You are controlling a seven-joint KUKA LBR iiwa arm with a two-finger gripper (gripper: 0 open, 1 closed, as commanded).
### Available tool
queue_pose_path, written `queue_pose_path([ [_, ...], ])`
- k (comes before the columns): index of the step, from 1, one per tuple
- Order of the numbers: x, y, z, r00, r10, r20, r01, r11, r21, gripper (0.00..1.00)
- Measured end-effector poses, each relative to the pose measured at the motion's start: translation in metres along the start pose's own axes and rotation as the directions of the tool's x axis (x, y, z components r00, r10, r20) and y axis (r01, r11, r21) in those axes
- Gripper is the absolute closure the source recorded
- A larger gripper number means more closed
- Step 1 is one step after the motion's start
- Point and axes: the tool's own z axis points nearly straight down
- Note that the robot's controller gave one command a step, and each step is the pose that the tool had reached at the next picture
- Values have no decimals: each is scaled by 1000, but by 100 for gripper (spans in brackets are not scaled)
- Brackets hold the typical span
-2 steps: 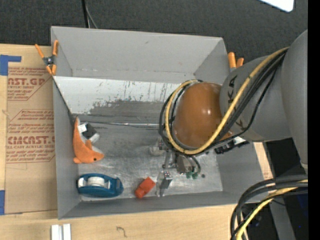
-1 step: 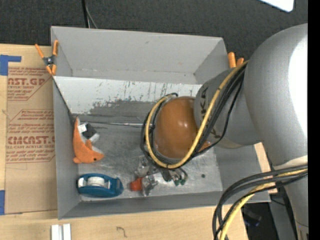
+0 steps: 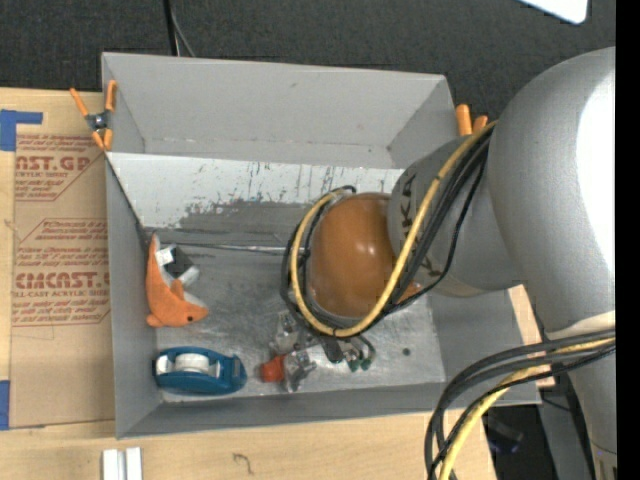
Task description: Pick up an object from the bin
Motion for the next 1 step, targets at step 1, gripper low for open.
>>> queue_pose_path([
  [1,-23,6,-159,997,76,12,-76,997,0,100],
])
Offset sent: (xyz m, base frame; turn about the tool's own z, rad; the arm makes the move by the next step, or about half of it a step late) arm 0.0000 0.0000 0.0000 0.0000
